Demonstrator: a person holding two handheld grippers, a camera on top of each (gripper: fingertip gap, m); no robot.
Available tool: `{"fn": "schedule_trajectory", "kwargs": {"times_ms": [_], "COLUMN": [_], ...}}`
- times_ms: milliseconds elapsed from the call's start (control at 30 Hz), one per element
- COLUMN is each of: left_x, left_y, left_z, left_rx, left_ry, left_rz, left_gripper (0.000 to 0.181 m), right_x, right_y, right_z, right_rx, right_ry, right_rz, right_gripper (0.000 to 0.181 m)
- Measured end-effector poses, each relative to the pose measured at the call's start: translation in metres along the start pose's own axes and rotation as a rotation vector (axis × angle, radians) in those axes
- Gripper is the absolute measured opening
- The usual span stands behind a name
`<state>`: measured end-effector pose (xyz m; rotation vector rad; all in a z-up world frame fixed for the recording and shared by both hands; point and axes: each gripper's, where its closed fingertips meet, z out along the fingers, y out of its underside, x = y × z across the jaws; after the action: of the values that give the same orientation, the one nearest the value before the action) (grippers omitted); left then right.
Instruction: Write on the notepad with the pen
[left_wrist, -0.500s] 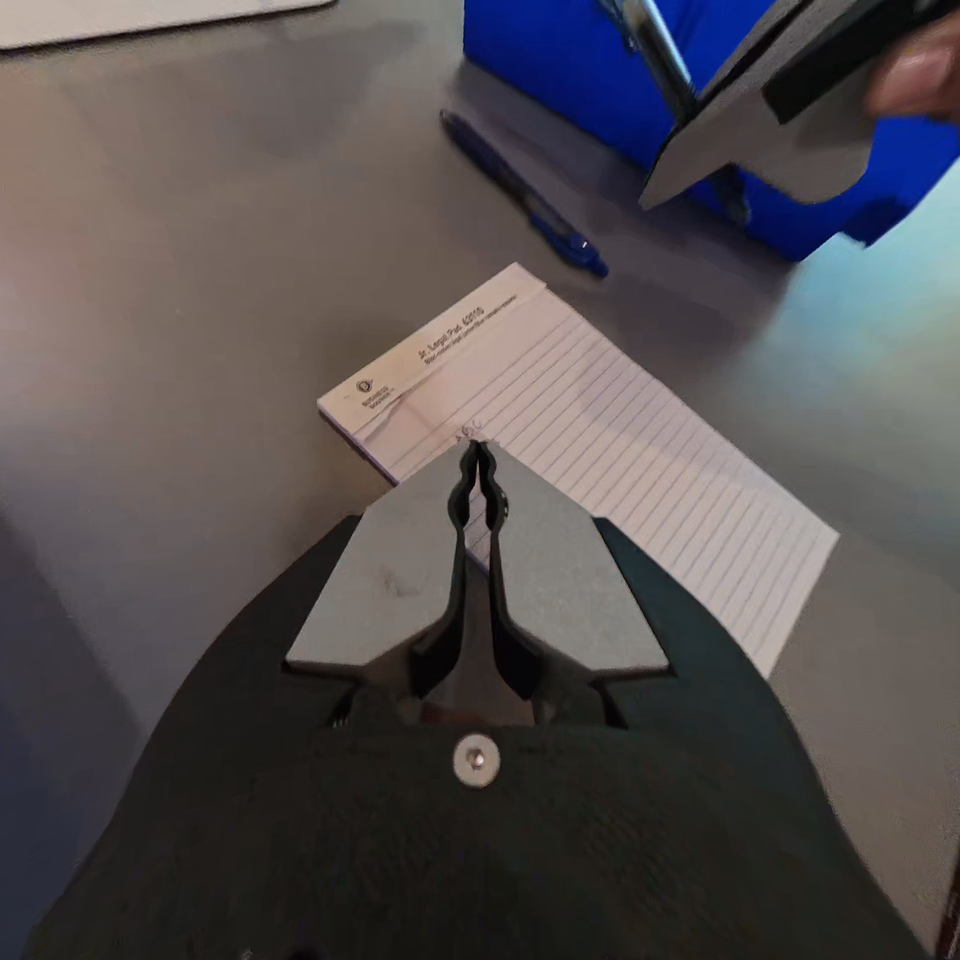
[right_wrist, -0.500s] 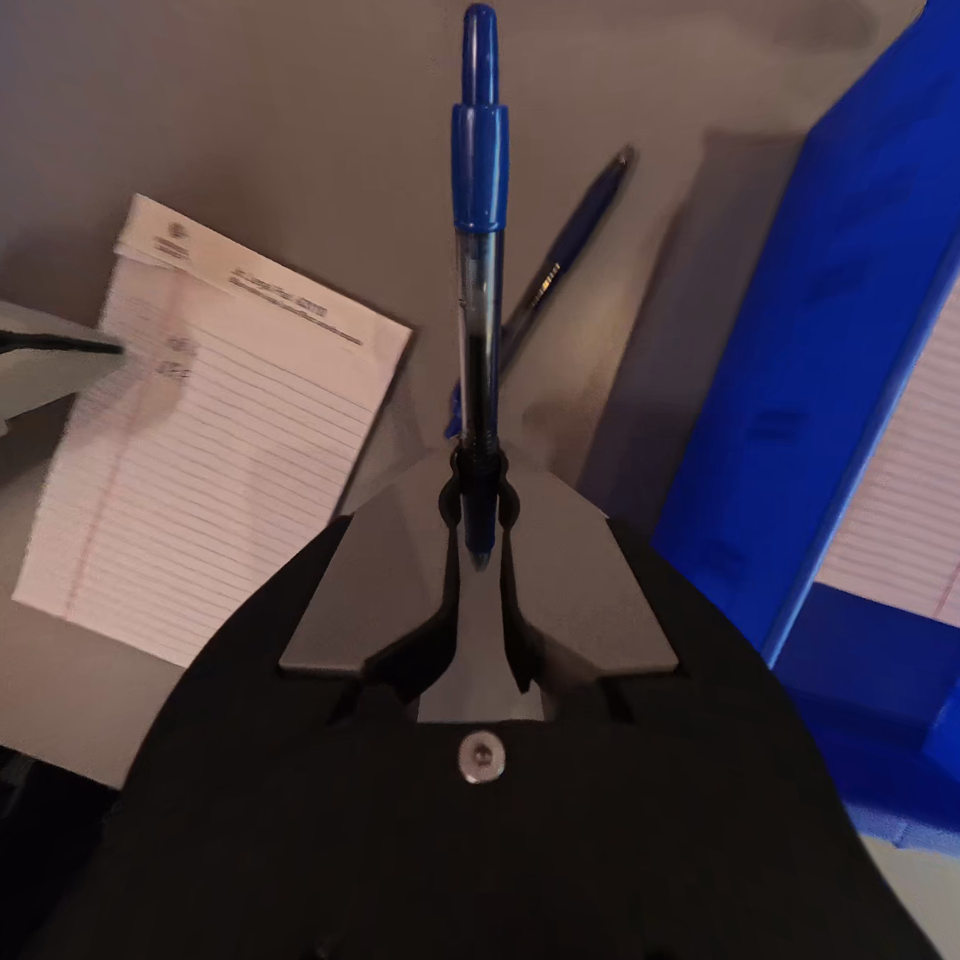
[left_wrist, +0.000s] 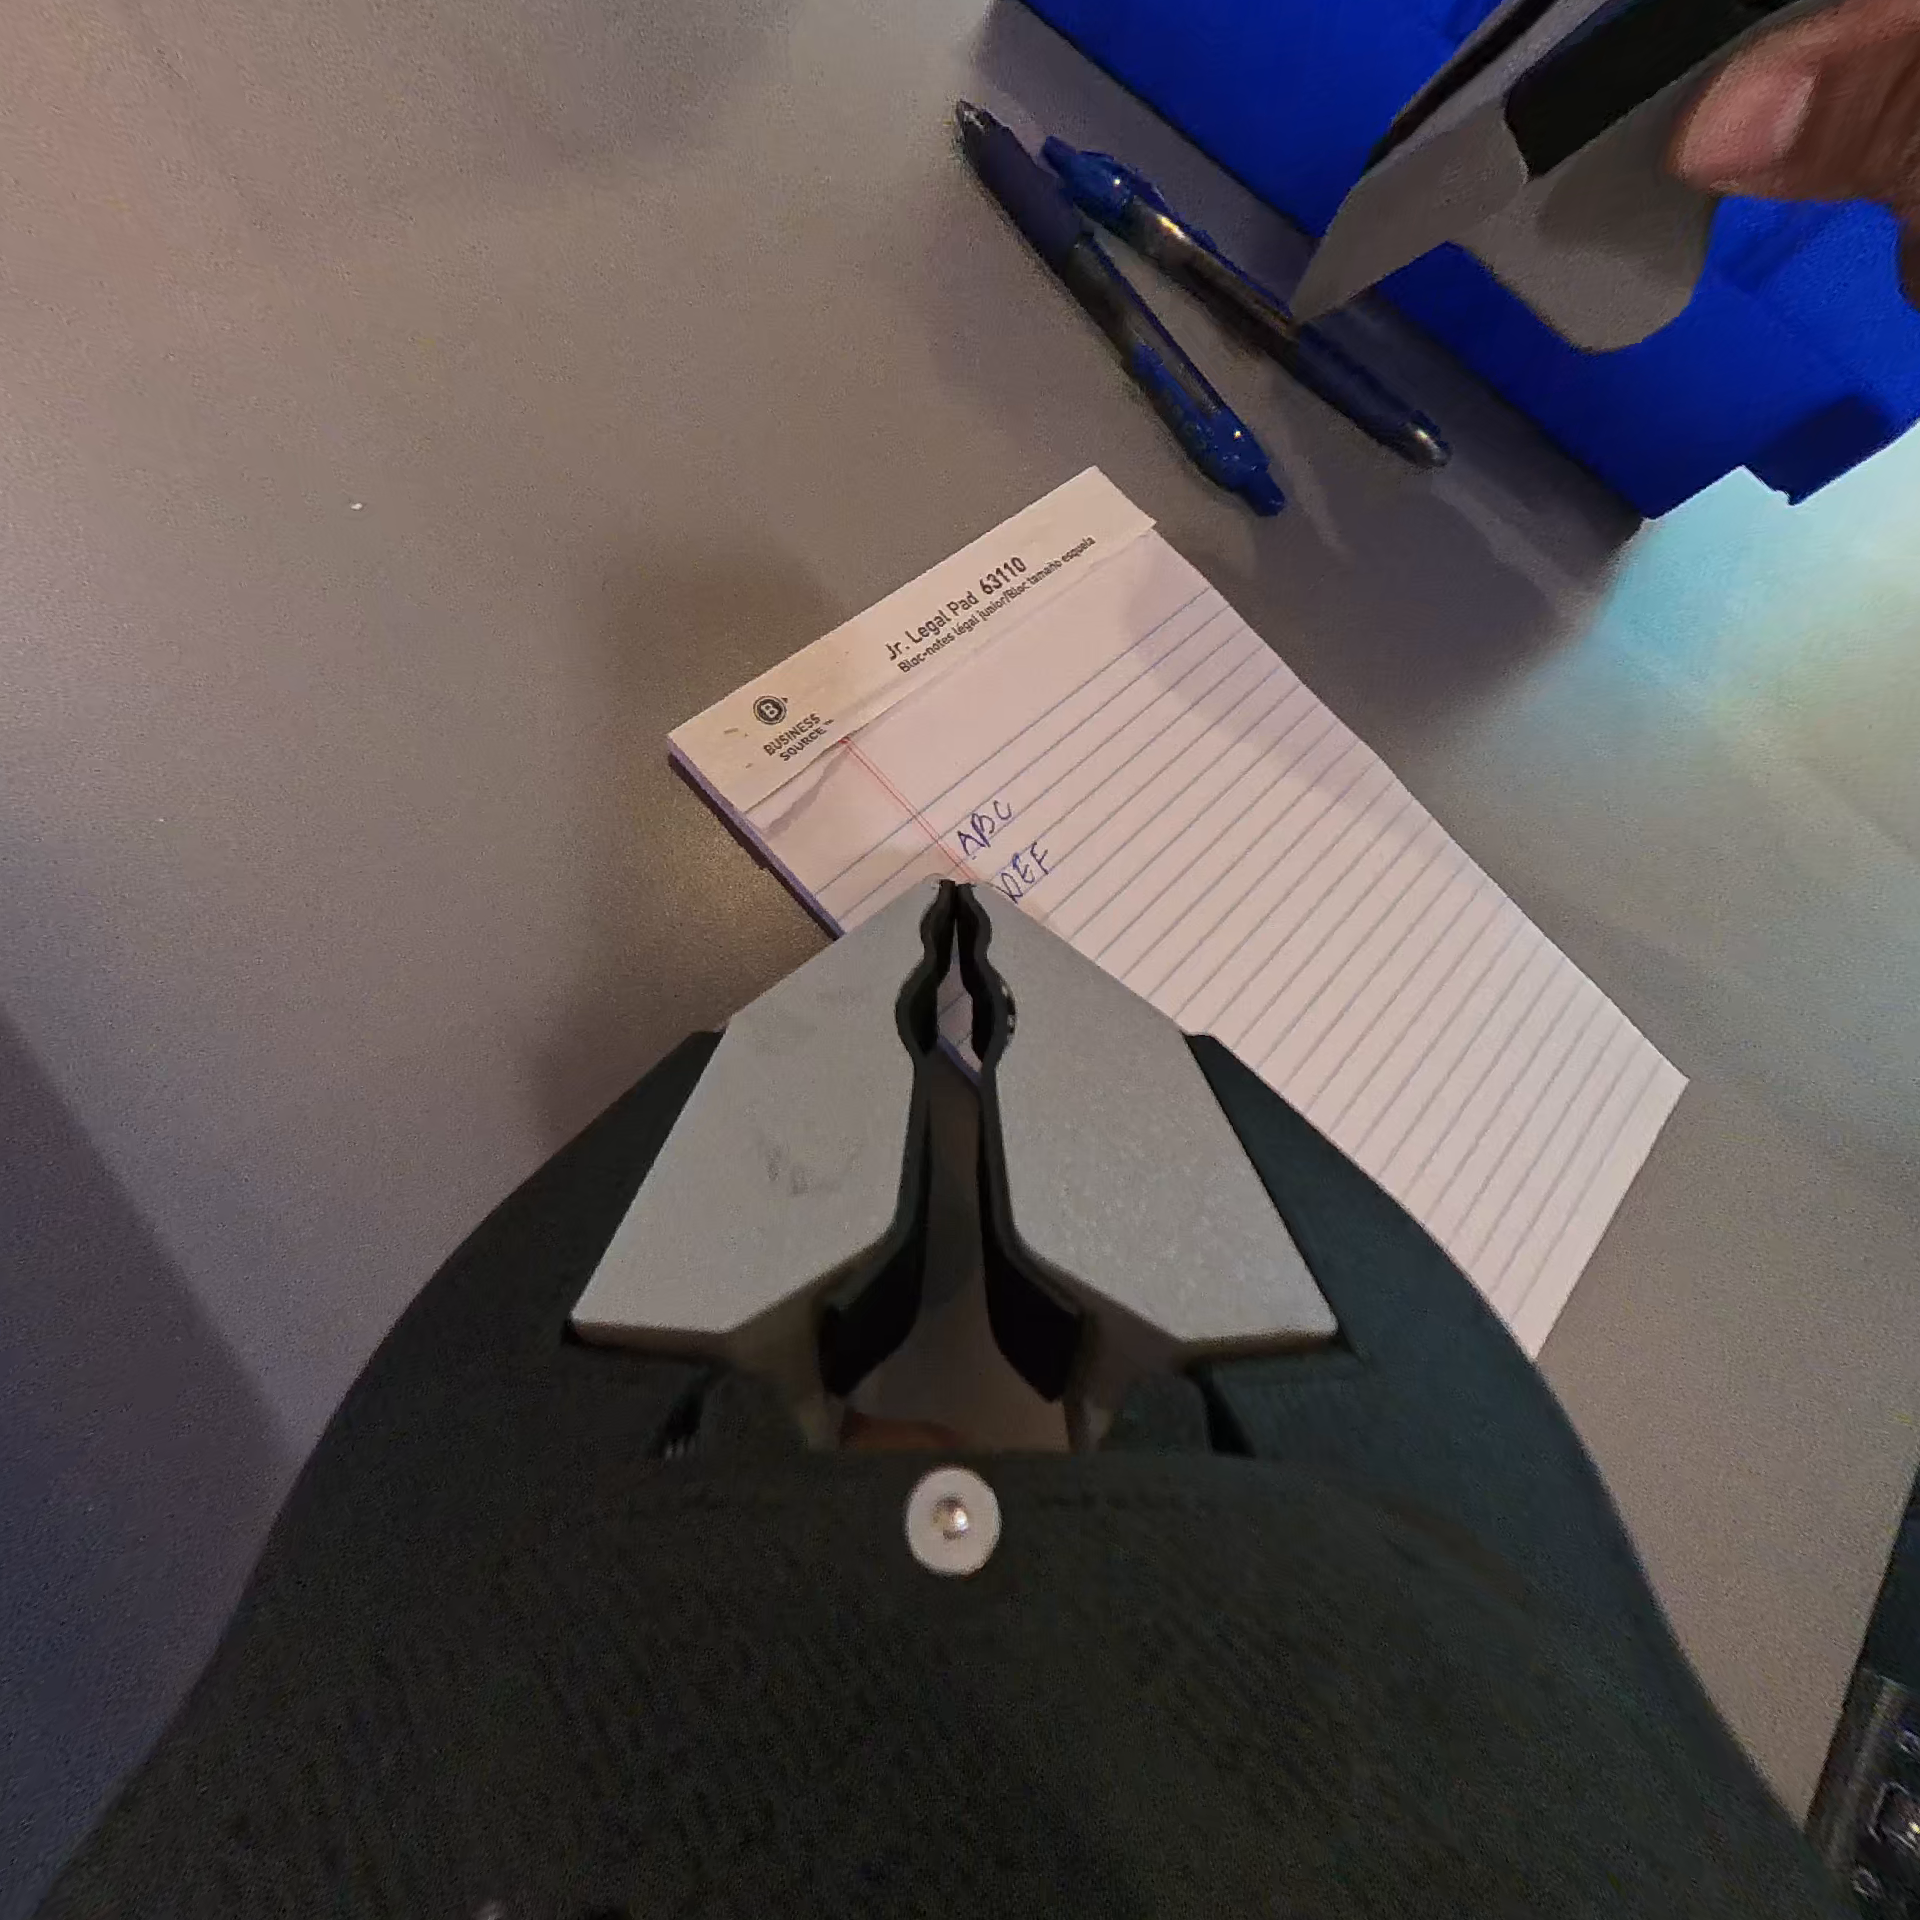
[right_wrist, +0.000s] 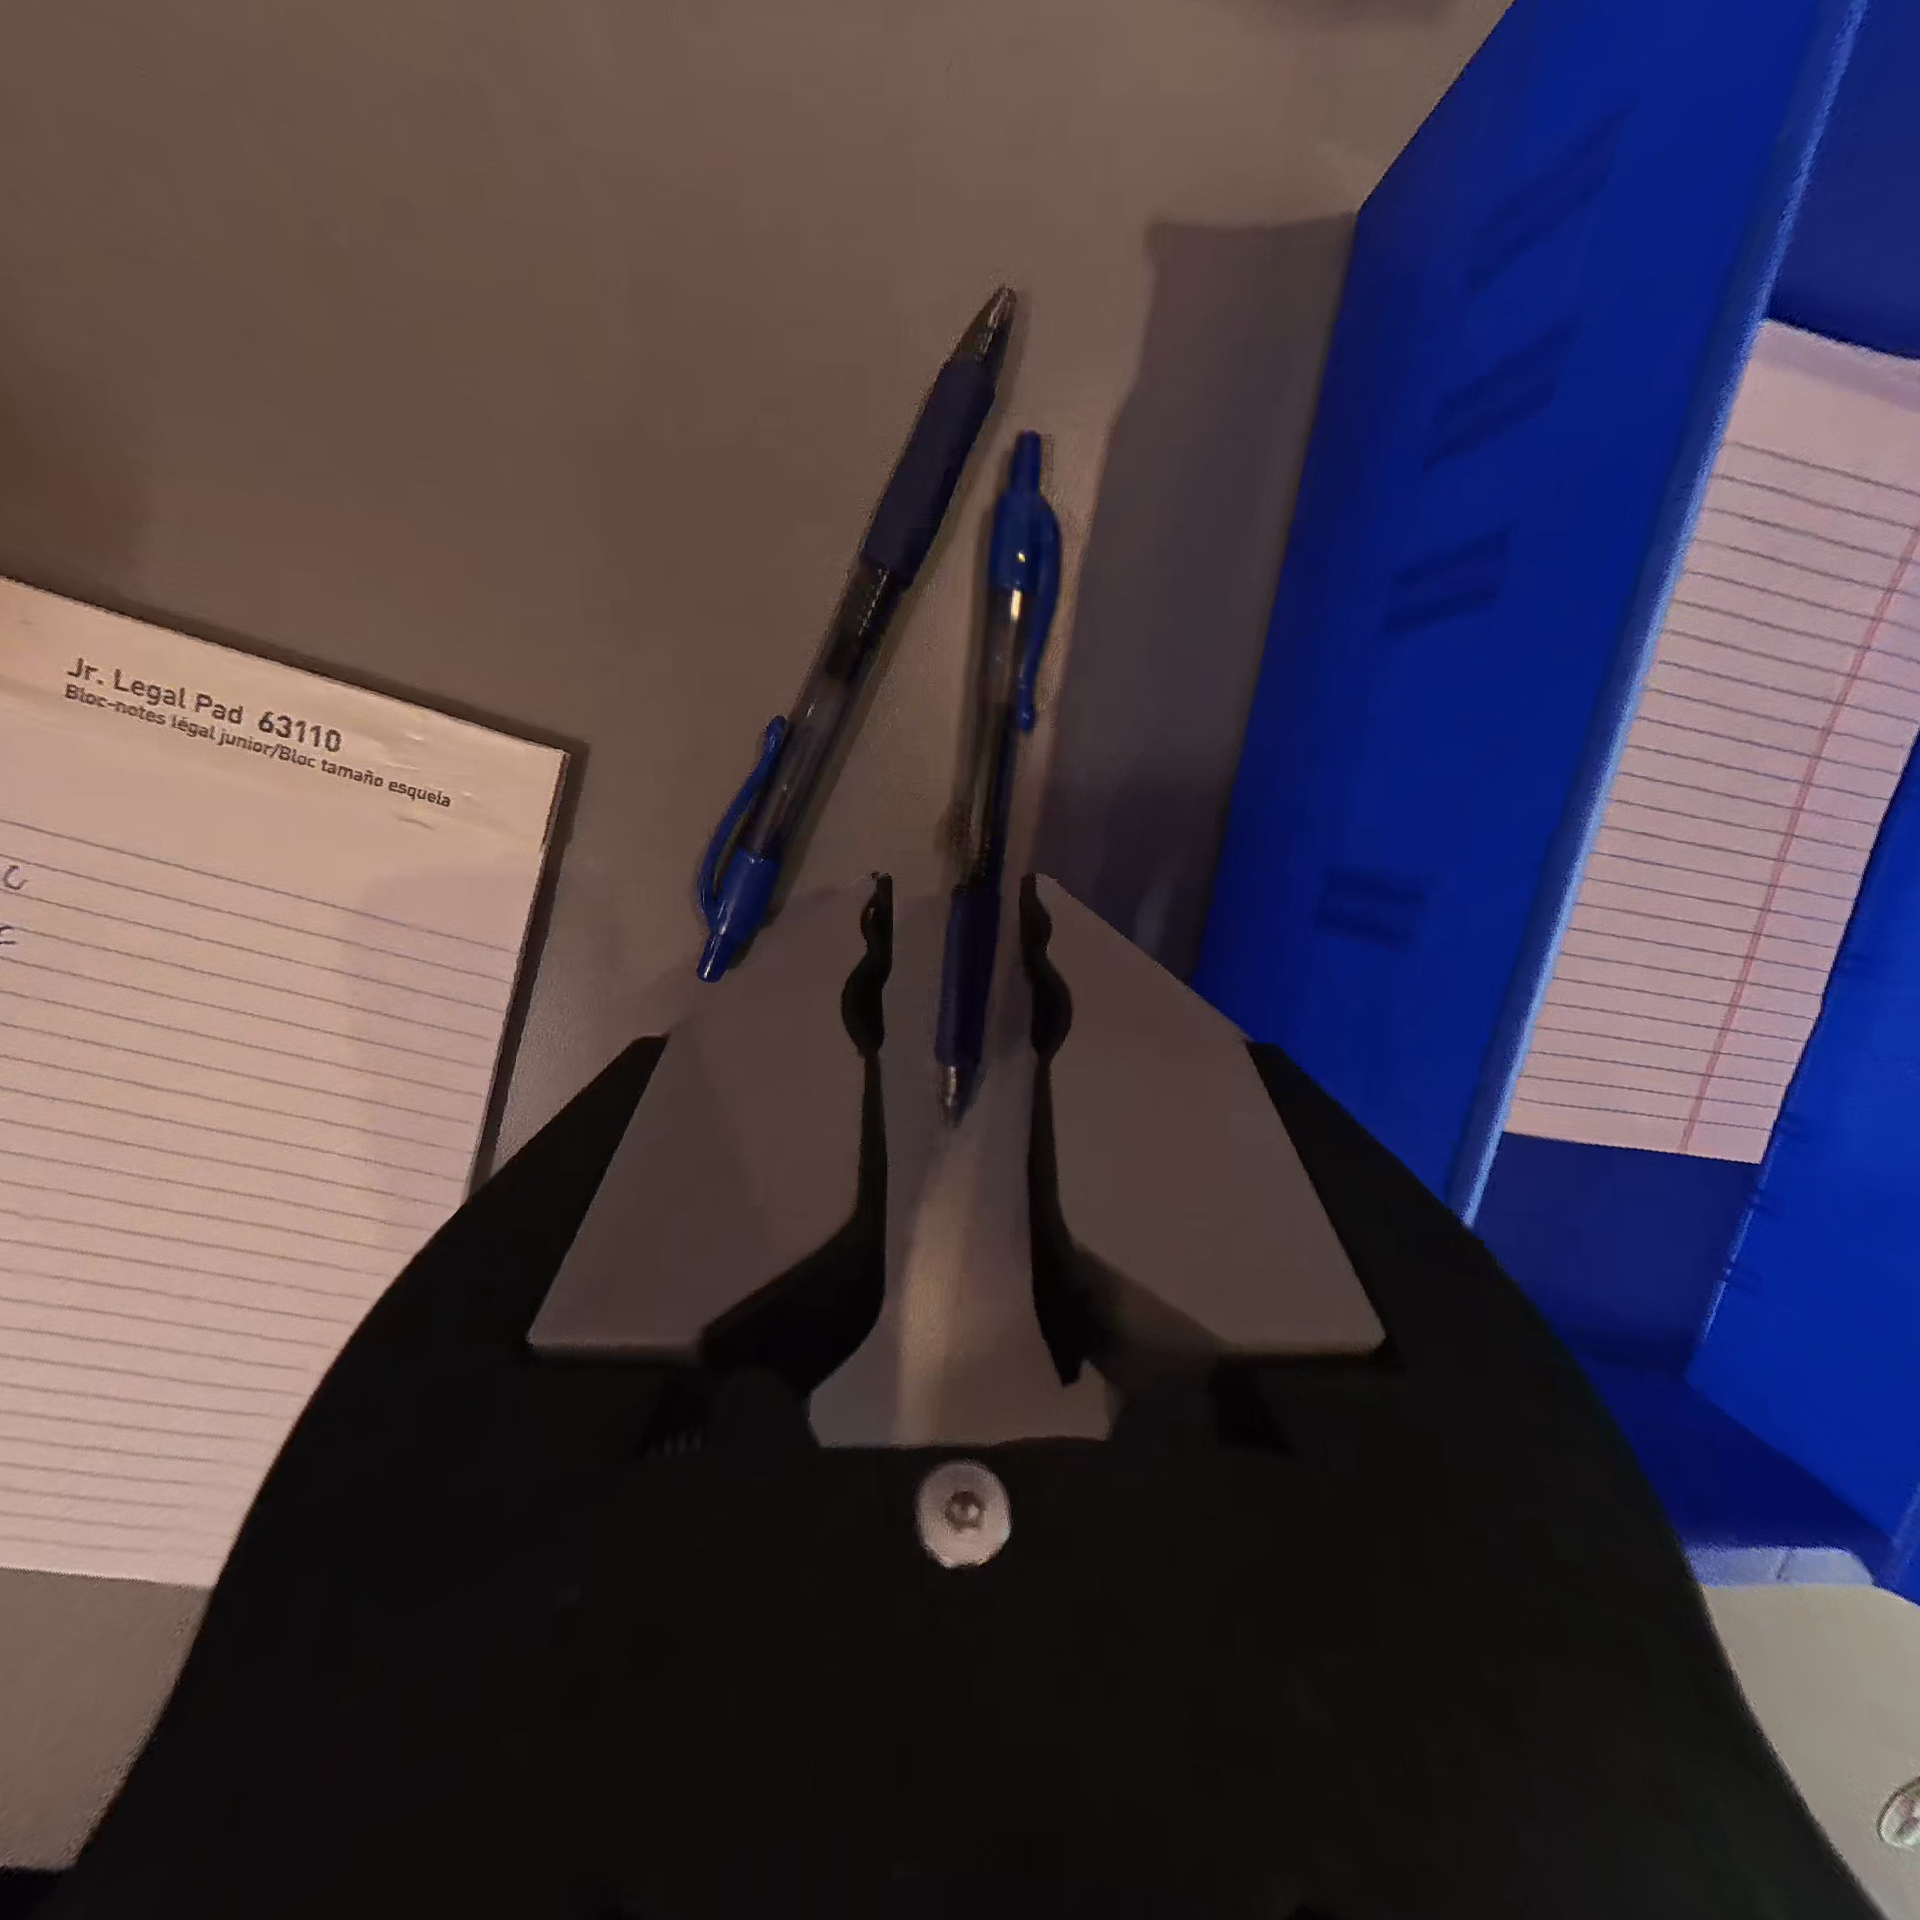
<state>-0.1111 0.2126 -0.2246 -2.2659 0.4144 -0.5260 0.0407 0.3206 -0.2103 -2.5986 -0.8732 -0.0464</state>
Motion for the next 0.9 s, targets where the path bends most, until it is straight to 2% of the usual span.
{"fn": "schedule_trajectory", "kwargs": {"times_ms": [133,267,367,467,567,667,767,900], "left_x": [0.001,0.001,0.001,0.001,0.002,0.003,0.001,-0.003], "left_y": [0.0,0.0,-0.002,-0.003,-0.004,-0.005,-0.01,-0.026], "left_z": [0.0,-0.001,-0.002,-0.002,-0.003,-0.003,-0.006,-0.016], "left_rx": [-0.002,0.003,0.014,0.022,0.026,0.033,0.065,0.167], "left_ry": [0.004,0.014,0.024,0.034,0.04,0.044,0.047,0.056], "left_rz": [0.001,-0.006,-0.015,-0.026,-0.029,-0.02,-0.042,-0.074], "left_gripper": [0.0,0.0,0.0,0.0,0.0,0.0,0.0,0.0], "right_x": [-0.016,-0.021,-0.025,-0.03,-0.029,-0.031,-0.043,-0.076], "right_y": [-0.011,-0.014,-0.016,-0.015,-0.017,-0.018,-0.024,-0.039], "right_z": [-0.004,0.004,0.014,0.025,0.028,0.028,0.02,-0.021], "right_rx": [0.089,0.103,0.102,0.095,0.107,0.127,0.202,0.399], "right_ry": [-0.097,-0.133,-0.176,-0.196,-0.167,-0.156,-0.221,-0.426], "right_rz": [0.012,0.03,0.06,0.071,0.017,-0.027,-0.032,-0.053], "right_gripper": [0.021,0.023,0.032,0.031,0.011,0.01,0.009,0.01]}}
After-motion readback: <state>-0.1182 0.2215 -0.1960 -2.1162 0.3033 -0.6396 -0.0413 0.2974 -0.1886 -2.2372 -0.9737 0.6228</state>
